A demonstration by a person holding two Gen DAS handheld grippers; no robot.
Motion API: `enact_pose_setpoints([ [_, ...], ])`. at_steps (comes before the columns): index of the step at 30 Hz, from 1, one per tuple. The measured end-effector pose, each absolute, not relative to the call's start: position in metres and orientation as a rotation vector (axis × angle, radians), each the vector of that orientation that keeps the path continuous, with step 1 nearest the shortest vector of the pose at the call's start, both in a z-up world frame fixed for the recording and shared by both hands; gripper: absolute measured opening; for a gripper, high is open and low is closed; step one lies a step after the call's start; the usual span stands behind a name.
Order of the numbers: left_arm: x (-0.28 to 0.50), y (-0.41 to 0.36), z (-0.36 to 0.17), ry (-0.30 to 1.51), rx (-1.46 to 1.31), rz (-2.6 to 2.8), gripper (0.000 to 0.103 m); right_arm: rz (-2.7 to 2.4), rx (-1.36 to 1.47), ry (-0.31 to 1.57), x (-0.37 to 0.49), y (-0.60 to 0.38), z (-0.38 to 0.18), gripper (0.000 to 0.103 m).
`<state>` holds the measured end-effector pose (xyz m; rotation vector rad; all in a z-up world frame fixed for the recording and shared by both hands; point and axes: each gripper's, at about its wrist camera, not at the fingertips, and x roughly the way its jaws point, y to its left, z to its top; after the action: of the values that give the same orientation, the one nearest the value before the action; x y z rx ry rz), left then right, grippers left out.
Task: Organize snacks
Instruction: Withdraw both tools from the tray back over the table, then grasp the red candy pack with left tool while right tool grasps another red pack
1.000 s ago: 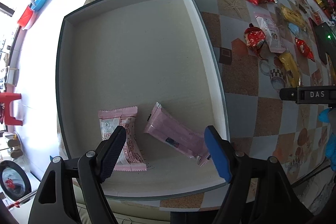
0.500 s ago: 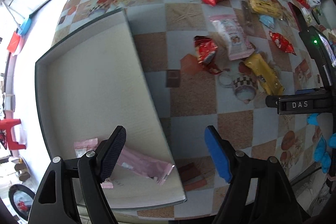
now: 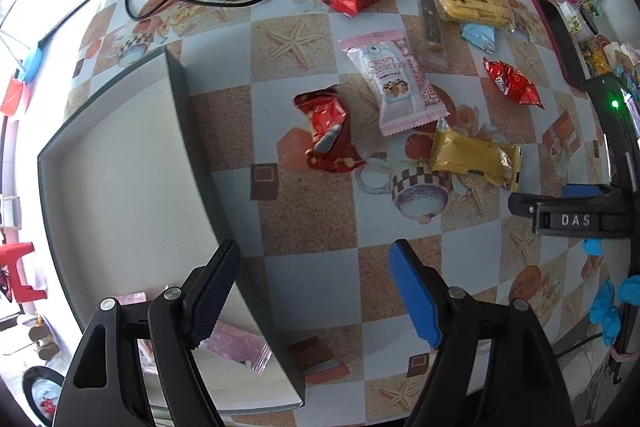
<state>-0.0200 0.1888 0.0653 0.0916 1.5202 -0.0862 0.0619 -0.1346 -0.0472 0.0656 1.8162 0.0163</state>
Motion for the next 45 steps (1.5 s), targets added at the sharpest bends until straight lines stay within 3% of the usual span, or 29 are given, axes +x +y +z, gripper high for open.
enact_pose_setpoints([
  [13,0.052,0.195,0.036,1.558,-0.093,-0.005,0.080,0.020,0.055,1.791,0.035,-0.234,-0.057,0.103],
  [30,0.087,0.185,0.000,1.582,-0.018,0.024,0.080,0.053,0.034,1.836,0.032,-0.296,-0.061,0.103],
  [37,0.097,0.175,-0.005,1.569,-0.008,0.025,0.081,0.164,-0.099,1.624,0.072,-0.310,-0.027,0.103],
  [43,0.098,0.173,-0.004,1.568,-0.011,0.022,0.081,0.253,-0.219,1.581,0.103,-0.316,-0.031,0.103],
  [44,0.097,0.175,-0.002,1.568,-0.012,0.022,0.080,0.263,-0.219,1.590,0.108,-0.317,-0.033,0.102],
  [45,0.097,0.175,-0.003,1.568,-0.011,0.020,0.080,0.277,-0.220,1.602,0.110,-0.319,-0.037,0.091],
])
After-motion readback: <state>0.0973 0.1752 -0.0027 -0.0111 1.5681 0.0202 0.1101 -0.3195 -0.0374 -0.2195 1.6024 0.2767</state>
